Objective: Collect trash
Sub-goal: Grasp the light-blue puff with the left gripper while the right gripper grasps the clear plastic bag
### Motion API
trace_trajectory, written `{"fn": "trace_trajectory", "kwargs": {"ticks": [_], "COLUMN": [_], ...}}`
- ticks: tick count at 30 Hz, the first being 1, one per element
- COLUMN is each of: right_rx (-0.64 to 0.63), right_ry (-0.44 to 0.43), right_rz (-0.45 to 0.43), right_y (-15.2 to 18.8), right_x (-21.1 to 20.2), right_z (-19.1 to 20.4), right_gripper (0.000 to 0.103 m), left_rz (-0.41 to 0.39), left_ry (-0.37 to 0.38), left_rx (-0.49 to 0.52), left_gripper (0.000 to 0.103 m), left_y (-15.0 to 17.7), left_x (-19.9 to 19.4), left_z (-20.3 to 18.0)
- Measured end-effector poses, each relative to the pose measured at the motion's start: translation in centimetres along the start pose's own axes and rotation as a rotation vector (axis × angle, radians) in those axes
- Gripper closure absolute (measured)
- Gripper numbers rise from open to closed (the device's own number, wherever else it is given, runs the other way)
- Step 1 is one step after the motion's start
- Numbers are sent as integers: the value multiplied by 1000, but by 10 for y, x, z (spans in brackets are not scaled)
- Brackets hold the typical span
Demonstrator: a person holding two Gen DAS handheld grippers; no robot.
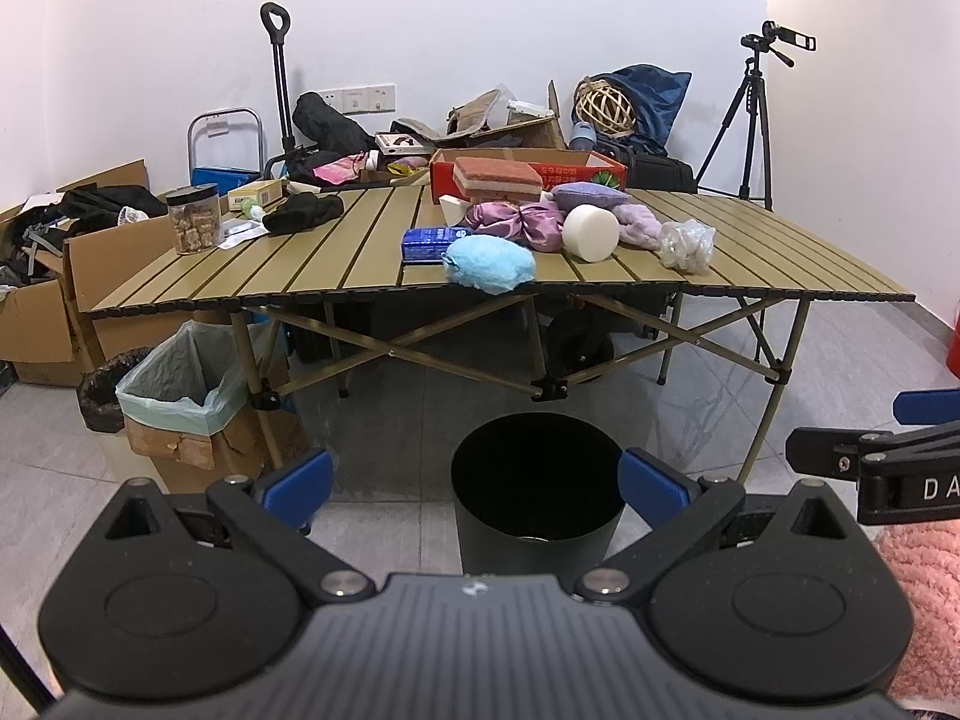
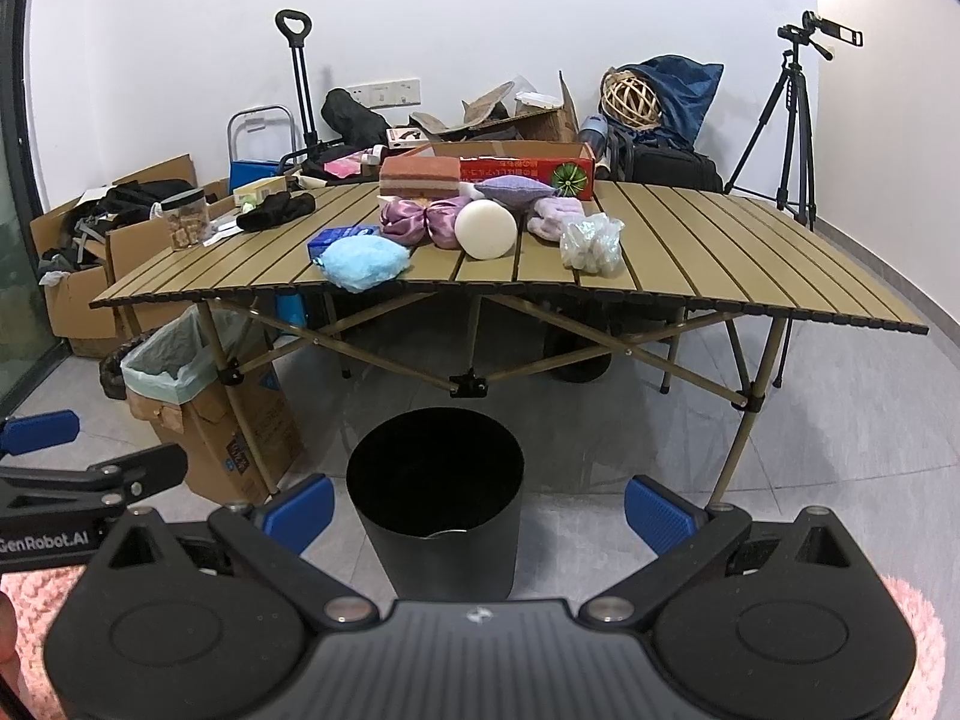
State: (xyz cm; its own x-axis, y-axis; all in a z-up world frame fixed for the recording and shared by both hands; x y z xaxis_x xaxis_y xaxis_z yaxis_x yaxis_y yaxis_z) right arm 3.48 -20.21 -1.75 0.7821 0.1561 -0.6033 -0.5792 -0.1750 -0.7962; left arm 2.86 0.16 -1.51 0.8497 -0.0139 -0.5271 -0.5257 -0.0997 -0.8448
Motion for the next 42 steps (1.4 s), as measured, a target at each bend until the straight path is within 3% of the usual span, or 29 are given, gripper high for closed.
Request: {"fn": "trace_trajectory", "kwargs": {"ticks": [23,42], "right_rx": [-7,65], "right_ry": [7,64], "right_rz": [-39,-128], "right_y": [-39,-89], "right_x": [61,127], "right_z": [-13,-49], "right_gripper": [0,0], "left_rz": [-11,-69], "left_ry": [-10,-21], "left_rx": [-16,-46], "left_gripper": [0,0], "left_y": [-36,-85], "left_x": [55,134], "left_z": [-1,-19]}}
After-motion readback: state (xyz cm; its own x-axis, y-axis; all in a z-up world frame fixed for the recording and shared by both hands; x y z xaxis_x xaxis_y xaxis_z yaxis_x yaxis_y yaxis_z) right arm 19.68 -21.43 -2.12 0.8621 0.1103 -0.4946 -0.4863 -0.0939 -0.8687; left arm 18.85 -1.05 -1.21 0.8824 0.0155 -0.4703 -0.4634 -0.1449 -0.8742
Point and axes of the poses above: each gripper's, at about its wrist camera, not at the fingertips, and x roughly the way its jaws point, z to its left, y to its underside, the point moved 3 cm from there along x, roughly the way its jaws point, and after that the axes turned 8 degrees about -x, right-handed, at the moved point
